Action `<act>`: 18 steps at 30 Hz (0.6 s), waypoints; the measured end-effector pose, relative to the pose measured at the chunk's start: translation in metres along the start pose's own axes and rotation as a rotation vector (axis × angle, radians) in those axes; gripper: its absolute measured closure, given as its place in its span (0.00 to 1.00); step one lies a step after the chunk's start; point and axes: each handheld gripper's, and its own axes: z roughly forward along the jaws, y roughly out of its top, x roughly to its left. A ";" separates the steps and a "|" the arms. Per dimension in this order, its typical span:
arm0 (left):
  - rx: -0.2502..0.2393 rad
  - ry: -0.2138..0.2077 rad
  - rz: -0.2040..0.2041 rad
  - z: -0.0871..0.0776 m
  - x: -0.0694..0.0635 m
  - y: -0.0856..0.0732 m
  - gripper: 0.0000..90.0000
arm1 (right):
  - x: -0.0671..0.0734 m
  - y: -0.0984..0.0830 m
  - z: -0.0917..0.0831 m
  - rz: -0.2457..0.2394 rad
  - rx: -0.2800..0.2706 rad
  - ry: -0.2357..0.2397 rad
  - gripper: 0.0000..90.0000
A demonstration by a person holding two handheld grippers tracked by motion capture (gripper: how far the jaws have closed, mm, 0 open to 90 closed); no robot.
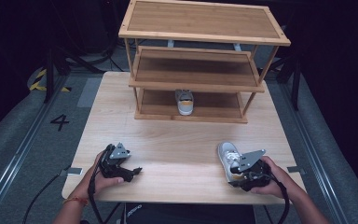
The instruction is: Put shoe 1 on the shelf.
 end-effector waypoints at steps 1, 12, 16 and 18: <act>0.001 0.000 0.004 0.000 0.000 0.000 0.16 | -0.001 0.000 0.000 0.004 -0.001 0.007 0.62; 0.003 0.004 0.010 0.000 0.001 0.001 0.16 | -0.002 -0.001 -0.001 -0.008 -0.031 0.025 0.74; 0.001 0.000 0.005 0.001 0.001 0.001 0.16 | -0.004 -0.001 -0.002 -0.012 -0.025 0.009 0.74; 0.001 0.002 0.005 0.001 0.000 0.001 0.16 | -0.007 -0.001 -0.004 -0.006 -0.032 0.003 0.74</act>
